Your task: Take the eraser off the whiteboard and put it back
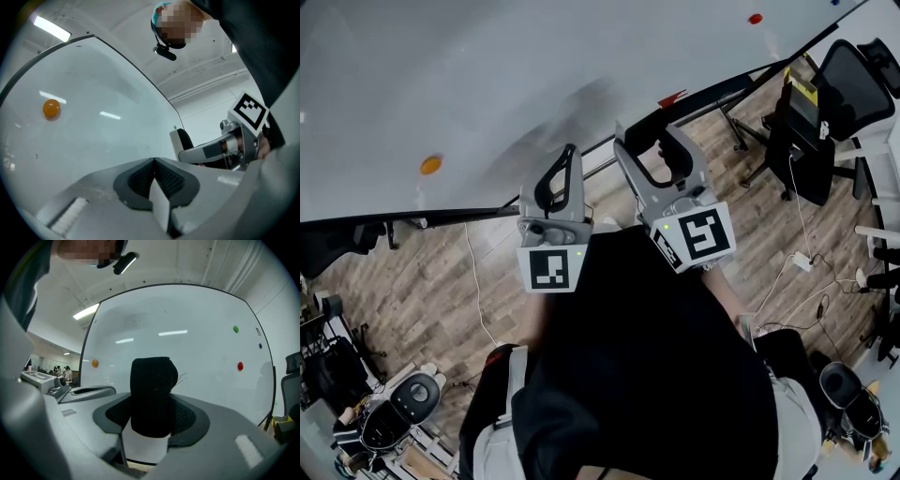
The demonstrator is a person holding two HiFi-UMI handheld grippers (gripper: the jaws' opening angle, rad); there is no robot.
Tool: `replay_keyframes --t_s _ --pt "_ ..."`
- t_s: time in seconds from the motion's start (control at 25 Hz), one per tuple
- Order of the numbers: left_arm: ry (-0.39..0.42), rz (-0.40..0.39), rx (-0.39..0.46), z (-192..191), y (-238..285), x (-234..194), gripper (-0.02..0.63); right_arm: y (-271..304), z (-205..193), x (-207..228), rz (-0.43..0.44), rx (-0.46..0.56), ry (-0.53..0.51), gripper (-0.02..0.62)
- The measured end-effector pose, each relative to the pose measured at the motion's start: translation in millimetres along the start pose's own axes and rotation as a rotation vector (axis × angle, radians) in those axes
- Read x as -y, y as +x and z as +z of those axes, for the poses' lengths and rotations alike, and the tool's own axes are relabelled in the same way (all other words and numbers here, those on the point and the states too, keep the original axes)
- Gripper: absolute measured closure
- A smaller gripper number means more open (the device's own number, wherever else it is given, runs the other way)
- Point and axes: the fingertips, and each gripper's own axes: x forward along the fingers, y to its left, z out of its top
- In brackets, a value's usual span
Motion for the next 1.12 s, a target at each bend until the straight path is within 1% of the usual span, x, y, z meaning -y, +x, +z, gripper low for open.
replay_keyframes --t_s 0.32,0.64,0.84,1.12 --pt "-0.010 -0.019 -0.001 -4 6 3 0.604 -5 3 20 -0.055 0.006 0.005 0.365" --pt "-0.011 -0.044 0.003 -5 11 10 0.604 -14 11 51 -0.127 0.016 -0.010 0.364" --pt "-0.014 -0.046 -0.003 -6 14 11 0.604 -14 17 71 -0.152 0.017 -0.030 0.364" --pt "-0.018 -0.045 0.007 -2 19 12 0.604 -6 37 91 -0.167 0.044 -0.071 0.364"
